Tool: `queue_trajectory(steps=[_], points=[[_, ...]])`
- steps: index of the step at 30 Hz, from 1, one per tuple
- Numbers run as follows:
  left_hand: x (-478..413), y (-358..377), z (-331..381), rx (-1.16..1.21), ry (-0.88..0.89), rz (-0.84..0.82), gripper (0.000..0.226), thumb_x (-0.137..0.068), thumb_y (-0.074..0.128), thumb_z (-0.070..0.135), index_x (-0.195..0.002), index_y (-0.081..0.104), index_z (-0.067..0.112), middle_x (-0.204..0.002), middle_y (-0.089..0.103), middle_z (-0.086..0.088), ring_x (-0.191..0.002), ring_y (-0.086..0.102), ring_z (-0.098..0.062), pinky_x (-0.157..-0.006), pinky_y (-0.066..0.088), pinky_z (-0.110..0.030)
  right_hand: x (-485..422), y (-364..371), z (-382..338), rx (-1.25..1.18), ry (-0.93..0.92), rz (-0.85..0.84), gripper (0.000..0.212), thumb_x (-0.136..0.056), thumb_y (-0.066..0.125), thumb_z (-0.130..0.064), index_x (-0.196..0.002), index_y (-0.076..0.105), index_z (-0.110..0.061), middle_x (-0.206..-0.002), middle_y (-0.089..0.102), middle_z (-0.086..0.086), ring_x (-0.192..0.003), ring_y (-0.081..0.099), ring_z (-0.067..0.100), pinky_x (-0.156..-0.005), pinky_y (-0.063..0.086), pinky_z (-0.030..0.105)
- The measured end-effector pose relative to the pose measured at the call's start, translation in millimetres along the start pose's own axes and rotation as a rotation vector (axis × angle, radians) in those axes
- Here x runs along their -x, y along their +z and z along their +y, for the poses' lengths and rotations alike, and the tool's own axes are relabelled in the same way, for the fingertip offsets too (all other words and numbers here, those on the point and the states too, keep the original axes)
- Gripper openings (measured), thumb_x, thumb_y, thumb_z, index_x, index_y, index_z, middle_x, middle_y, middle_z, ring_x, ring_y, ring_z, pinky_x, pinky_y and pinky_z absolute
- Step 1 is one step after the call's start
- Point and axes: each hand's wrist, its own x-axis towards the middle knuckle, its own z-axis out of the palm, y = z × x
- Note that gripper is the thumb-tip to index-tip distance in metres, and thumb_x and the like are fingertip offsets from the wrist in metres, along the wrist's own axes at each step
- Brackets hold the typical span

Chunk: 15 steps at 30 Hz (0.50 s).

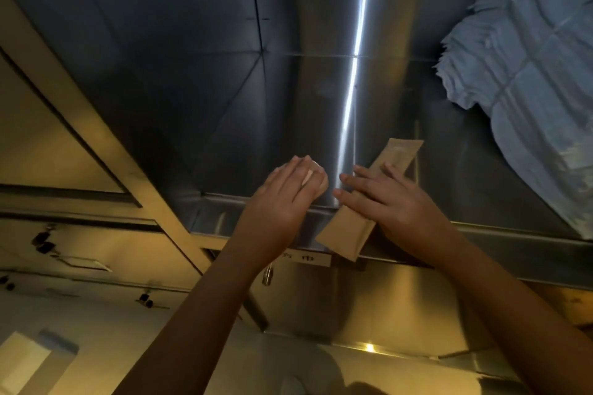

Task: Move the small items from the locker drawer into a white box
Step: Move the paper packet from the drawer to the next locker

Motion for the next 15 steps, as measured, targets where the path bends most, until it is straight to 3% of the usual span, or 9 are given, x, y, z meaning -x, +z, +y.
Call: queue_trajectory(steps=[7, 12, 15], points=[[-13, 14, -18, 0.002, -0.092, -0.048, 0.047, -0.076, 0.054, 0.009, -0.122, 0.054, -0.004, -0.123, 0.056, -0.025, -0.115, 0.052, -0.039, -0.097, 0.025, -0.048, -27, 17, 21, -0.087, -0.08, -0.081, 0.046, -0.075, 0.061, -0.013, -0.121, 0.059, -0.009, -0.122, 0.059, 0.019, -0.116, 0.052, 0.038, -0.097, 0.026, 0.052], [-18, 20, -29, -0.02, -0.178, -0.097, 0.045, -0.086, 0.038, 0.016, -0.124, 0.053, -0.001, -0.126, 0.055, -0.023, -0.118, 0.051, -0.036, -0.1, 0.026, -0.041, -45, 34, 35, -0.146, -0.145, -0.131, 0.051, -0.074, 0.071, -0.009, -0.124, 0.057, -0.012, -0.125, 0.057, 0.017, -0.119, 0.051, 0.035, -0.098, 0.031, 0.053], [-21, 26, -38, -0.023, -0.209, -0.093, 0.041, -0.086, 0.049, 0.013, -0.123, 0.054, -0.001, -0.126, 0.055, -0.023, -0.118, 0.051, -0.037, -0.1, 0.029, -0.042, -59, 46, 43, -0.197, -0.199, -0.138, 0.048, -0.078, 0.069, -0.007, -0.125, 0.057, -0.011, -0.127, 0.056, 0.017, -0.119, 0.05, 0.036, -0.098, 0.033, 0.054]])
